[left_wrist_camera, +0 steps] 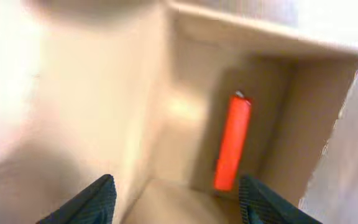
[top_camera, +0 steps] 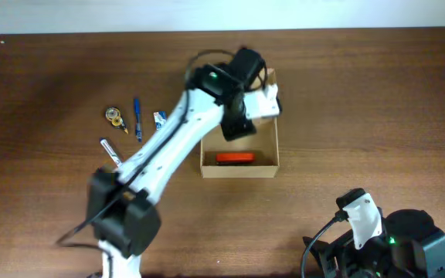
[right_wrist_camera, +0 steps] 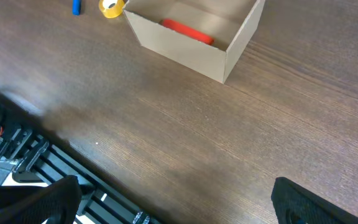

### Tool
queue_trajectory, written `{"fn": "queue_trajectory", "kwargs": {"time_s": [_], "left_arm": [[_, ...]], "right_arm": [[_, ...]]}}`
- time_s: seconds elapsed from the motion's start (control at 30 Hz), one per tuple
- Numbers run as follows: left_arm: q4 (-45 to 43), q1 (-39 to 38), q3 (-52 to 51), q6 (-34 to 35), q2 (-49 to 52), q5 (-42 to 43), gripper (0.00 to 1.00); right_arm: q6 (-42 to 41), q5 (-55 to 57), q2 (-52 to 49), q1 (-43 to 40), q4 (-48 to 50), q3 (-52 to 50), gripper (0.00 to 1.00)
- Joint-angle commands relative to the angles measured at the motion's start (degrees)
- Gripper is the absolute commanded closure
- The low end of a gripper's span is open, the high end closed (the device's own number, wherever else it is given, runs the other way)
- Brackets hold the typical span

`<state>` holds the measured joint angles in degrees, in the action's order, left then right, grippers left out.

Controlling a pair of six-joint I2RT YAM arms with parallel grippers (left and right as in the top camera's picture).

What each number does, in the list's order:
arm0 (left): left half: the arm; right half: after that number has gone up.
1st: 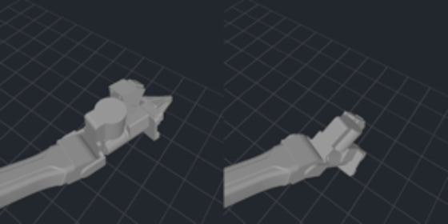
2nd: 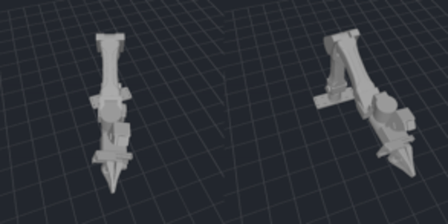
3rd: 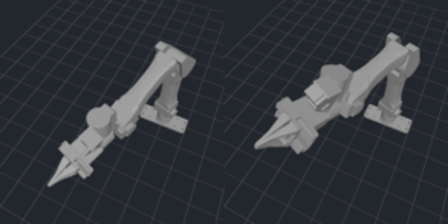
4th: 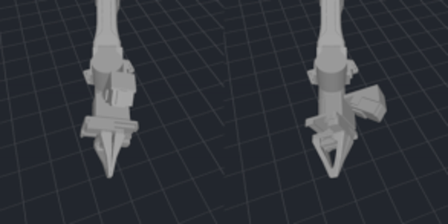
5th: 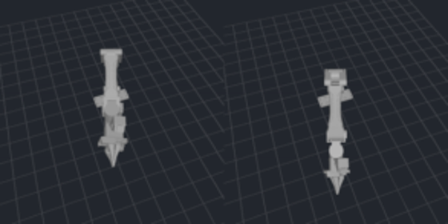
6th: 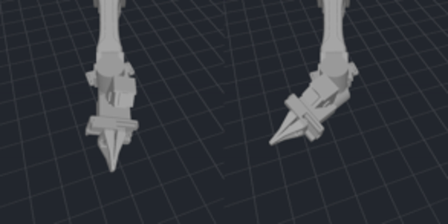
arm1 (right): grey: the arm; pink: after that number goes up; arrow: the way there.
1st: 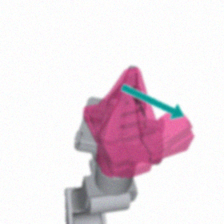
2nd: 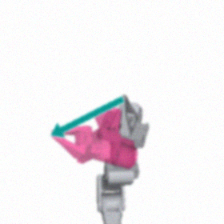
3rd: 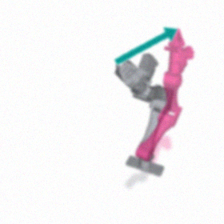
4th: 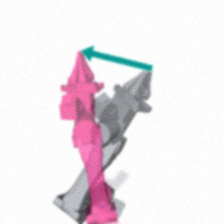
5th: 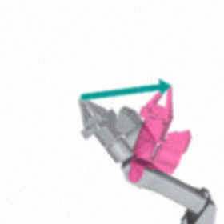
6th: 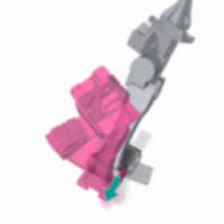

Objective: Pack container
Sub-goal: 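Lift the left gripper out of the box toward the items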

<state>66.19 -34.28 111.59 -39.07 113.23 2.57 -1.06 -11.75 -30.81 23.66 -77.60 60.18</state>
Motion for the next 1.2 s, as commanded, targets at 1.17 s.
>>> {"fn": "queue_trajectory", "kwargs": {"time_s": [1.17], "left_arm": [[-38.9,27.1,-43.3,50.2,-12.4,-3.5,0.36]], "right_arm": [[0.4,-0.5,0.1,-0.1,0.2,0.0,0.01]]}}
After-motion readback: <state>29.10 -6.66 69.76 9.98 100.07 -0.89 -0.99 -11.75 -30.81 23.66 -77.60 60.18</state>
